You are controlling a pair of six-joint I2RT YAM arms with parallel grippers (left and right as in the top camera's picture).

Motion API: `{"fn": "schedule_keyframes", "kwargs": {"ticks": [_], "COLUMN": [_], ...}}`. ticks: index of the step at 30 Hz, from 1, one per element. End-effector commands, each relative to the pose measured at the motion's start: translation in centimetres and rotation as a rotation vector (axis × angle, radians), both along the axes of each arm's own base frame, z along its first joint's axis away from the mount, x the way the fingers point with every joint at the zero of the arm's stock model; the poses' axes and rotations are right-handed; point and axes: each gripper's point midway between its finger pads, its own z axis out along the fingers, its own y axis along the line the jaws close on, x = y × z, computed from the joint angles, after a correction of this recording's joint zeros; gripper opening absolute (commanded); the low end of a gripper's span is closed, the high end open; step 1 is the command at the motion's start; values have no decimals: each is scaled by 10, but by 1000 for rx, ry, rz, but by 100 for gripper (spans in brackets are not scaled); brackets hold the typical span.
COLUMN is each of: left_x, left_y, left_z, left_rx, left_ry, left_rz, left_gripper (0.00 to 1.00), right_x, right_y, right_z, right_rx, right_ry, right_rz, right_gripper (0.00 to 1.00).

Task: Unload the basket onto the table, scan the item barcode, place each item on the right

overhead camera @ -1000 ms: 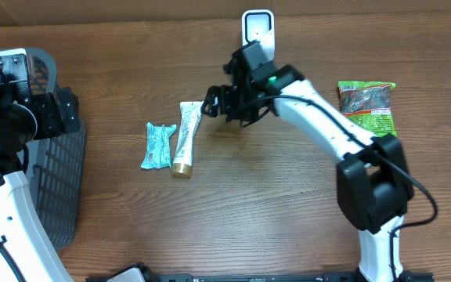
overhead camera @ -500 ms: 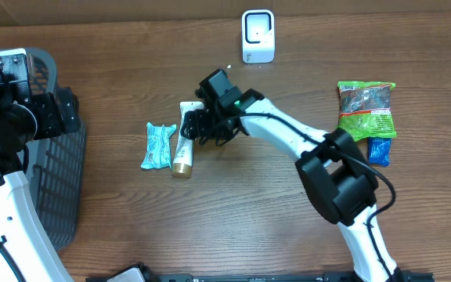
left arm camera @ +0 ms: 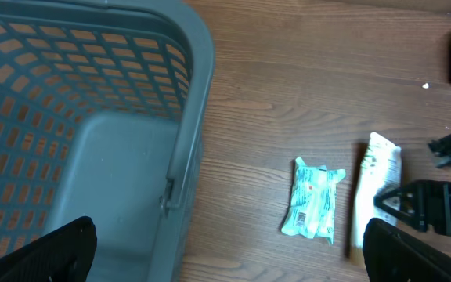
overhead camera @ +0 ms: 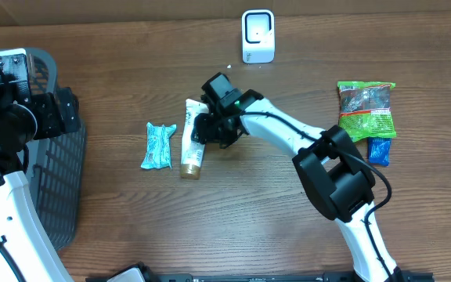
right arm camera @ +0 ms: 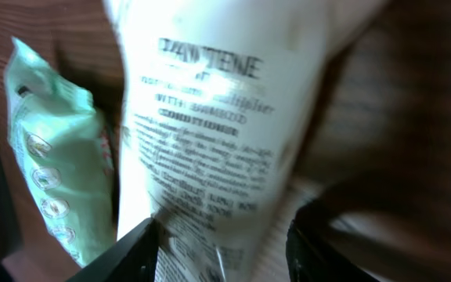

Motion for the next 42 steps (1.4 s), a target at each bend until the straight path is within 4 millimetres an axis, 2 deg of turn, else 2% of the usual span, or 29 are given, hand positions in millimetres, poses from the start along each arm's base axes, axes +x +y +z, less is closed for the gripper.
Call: {"fn": "schedule_keyframes", "kwargs": {"ticks": [1,6,12,18,22,26,35,42], "left_x": [1,1,1,1,1,1,1,1], "left_y": [0,0,0,0,0,0,0,0], "left_z": [4,4,4,4,4,4,4,4], "left_rx": [12,12,12,12,12,12,12,12], "left_ry": [-10,-10,-10,-10,-10,-10,-10,-10], "left_rz": [-15,-15,-15,-15,-15,-15,-15,-15], "left_gripper": [100,100,100,100,100,100,100,100], "right_x": [9,6,23,55,79,93,99,93], "right_y": [-34,-55,-56,-43,-29,-12,22,28], "right_z": [-4,0,33,72,83,85,78,52], "right_rx": [-35,3,60,73,59,64,117,131], "right_ry": [79,148,-34,-254,-426,-535,-634,-579], "right_rz": [-59,-21,165,264,298,316,349,361], "right_gripper": [50,50,63,70,75,81,84,84]}}
